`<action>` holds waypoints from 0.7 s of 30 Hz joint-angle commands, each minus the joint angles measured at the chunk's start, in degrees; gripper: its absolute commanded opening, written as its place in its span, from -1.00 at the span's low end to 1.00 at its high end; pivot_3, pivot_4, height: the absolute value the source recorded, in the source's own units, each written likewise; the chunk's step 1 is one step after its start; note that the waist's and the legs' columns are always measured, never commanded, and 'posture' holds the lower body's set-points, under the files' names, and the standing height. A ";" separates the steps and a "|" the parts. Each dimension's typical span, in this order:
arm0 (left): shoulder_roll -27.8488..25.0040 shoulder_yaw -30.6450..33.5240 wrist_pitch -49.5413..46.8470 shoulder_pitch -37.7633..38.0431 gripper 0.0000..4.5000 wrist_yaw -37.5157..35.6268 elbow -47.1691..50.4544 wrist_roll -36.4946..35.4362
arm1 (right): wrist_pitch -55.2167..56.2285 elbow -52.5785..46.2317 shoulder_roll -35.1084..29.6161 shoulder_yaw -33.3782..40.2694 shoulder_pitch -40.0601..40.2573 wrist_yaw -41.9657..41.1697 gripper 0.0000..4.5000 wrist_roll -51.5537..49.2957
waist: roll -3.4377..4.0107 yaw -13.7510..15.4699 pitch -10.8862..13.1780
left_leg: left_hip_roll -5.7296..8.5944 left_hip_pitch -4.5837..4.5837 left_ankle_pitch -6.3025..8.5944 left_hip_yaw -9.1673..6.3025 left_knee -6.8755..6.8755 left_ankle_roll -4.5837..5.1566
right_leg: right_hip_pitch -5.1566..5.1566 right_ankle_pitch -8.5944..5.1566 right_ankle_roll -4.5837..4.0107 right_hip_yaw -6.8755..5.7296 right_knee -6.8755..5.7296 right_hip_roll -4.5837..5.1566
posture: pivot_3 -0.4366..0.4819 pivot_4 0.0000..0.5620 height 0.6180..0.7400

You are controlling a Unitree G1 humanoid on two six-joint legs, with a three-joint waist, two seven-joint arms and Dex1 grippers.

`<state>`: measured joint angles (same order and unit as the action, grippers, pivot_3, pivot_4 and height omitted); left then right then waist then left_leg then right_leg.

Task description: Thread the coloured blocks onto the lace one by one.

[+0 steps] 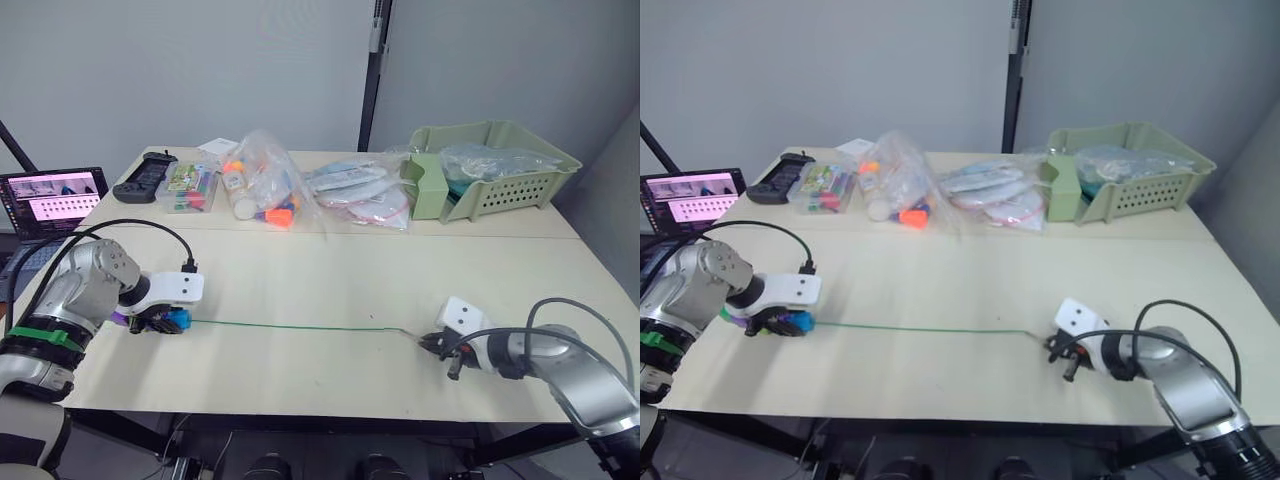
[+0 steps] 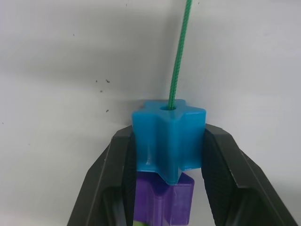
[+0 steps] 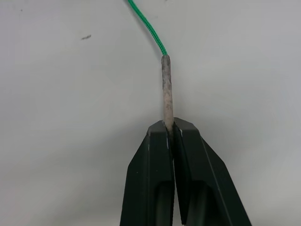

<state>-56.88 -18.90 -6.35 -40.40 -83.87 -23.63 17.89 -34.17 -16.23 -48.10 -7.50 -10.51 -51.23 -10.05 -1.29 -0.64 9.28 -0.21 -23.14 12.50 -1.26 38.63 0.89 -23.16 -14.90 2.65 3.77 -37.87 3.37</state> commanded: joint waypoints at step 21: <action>-5.03 31.91 -10.96 11.26 1.00 2.64 7.09 -30.67 | -7.54 -14.72 6.88 27.91 10.71 3.27 0.99 -22.55 | -0.24 -0.20 0.16 | -0.12 -0.78 0.02 -0.17 -0.22 0.02 | -0.94 0.16 -0.26 0.01 -0.10 0.10 | -0.05 -0.47 1.00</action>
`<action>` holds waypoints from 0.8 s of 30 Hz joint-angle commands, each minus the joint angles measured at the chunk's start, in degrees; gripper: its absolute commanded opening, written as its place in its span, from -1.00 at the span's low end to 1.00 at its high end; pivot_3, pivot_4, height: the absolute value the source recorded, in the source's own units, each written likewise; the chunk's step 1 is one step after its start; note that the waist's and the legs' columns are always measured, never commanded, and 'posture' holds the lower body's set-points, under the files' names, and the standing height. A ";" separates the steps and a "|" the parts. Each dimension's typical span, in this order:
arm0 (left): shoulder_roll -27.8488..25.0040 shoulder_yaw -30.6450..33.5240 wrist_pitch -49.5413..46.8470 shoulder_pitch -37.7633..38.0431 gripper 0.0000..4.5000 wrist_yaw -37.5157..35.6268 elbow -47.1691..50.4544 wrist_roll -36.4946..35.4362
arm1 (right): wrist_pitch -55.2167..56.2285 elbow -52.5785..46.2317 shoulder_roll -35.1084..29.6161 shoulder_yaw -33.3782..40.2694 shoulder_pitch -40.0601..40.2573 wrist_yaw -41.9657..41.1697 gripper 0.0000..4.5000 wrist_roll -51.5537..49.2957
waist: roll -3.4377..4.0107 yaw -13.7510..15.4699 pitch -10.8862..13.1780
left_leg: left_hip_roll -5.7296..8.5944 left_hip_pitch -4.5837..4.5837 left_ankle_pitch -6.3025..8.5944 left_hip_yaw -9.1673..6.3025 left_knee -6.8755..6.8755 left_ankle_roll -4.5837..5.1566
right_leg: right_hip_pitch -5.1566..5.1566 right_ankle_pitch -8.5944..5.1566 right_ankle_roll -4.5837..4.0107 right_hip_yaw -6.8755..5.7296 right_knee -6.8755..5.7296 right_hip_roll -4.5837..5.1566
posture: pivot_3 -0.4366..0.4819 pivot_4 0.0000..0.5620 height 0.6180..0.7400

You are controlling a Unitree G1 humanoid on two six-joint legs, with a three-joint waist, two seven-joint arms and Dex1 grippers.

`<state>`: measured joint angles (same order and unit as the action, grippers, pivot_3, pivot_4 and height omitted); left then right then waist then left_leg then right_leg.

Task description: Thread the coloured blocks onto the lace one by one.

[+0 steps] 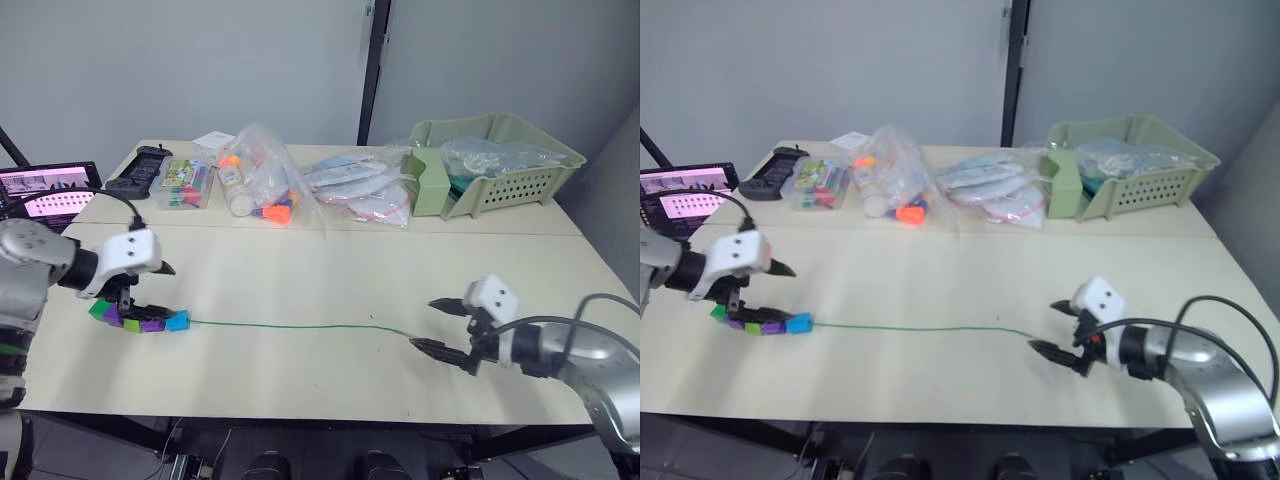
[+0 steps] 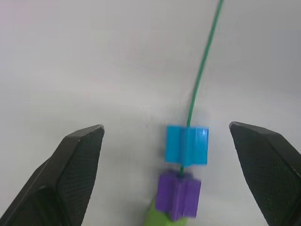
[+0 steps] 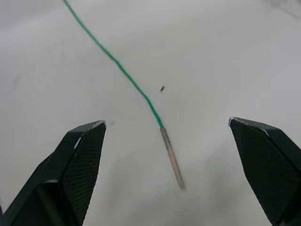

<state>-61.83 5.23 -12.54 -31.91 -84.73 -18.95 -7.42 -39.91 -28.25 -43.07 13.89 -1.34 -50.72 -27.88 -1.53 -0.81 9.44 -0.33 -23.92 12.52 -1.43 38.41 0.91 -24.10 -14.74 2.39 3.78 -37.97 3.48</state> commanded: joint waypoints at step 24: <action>9.32 31.98 2.03 37.78 1.00 15.20 -5.32 -15.05 | 9.87 0.70 12.55 23.17 25.88 7.46 0.99 -8.62 | -0.11 0.06 -0.03 | -0.54 1.10 0.14 0.21 -0.67 -0.28 | 0.93 -0.09 -0.36 0.03 0.90 0.04 | -0.05 -0.47 1.00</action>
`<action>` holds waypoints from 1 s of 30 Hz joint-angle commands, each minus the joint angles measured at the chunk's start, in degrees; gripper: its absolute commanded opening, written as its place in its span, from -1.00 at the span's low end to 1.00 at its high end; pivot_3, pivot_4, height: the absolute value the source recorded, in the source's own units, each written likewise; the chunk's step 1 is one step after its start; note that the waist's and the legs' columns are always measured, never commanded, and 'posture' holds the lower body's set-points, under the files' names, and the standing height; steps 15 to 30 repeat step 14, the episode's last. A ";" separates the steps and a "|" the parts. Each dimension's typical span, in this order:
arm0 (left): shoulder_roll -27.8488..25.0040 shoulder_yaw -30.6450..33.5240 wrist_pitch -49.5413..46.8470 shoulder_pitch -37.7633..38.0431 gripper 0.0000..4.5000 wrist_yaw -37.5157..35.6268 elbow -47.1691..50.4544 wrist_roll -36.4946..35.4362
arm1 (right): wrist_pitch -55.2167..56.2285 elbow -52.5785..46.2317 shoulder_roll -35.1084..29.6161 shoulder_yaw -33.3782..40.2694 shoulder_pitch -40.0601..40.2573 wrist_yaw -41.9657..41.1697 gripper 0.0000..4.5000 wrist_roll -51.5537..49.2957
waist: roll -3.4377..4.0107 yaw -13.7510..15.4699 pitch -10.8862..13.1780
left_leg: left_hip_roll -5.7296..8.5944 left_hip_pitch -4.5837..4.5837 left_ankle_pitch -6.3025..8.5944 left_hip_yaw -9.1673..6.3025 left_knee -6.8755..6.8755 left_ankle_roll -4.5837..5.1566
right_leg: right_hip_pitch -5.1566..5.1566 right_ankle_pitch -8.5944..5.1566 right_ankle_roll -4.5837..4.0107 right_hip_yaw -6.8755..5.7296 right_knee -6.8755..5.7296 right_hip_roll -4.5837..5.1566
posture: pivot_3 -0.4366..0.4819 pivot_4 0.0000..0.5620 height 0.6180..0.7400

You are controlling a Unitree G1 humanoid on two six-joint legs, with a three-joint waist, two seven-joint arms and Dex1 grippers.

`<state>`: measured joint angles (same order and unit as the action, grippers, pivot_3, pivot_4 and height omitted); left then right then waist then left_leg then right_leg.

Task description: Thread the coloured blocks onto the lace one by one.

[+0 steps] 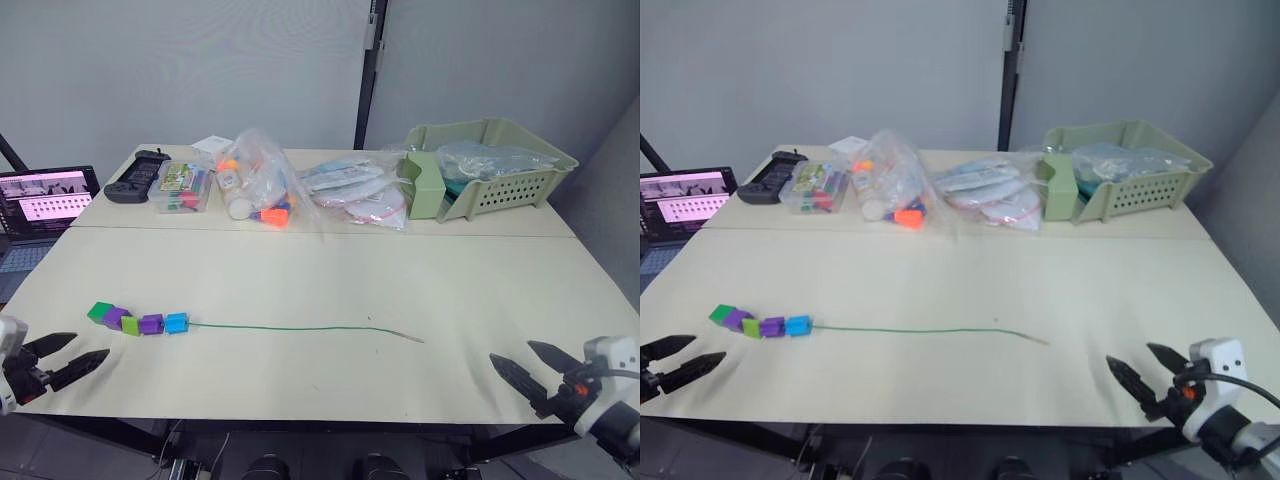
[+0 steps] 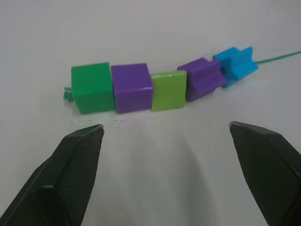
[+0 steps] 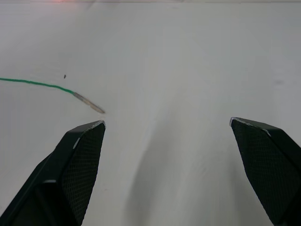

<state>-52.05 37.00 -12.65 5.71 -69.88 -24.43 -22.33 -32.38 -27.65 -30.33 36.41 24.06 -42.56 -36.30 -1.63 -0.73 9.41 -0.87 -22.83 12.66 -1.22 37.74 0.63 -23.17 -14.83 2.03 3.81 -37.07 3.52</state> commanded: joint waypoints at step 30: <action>-1.23 -1.43 1.88 -0.33 1.00 2.01 2.35 -1.25 | 4.03 2.74 -0.85 -1.72 1.14 -1.22 0.99 0.17 | -0.02 0.00 -0.02 | 0.01 -0.01 0.02 0.00 -0.02 -0.04 | -0.02 -0.03 -0.02 -0.02 0.02 0.47 | -0.05 -0.47 1.00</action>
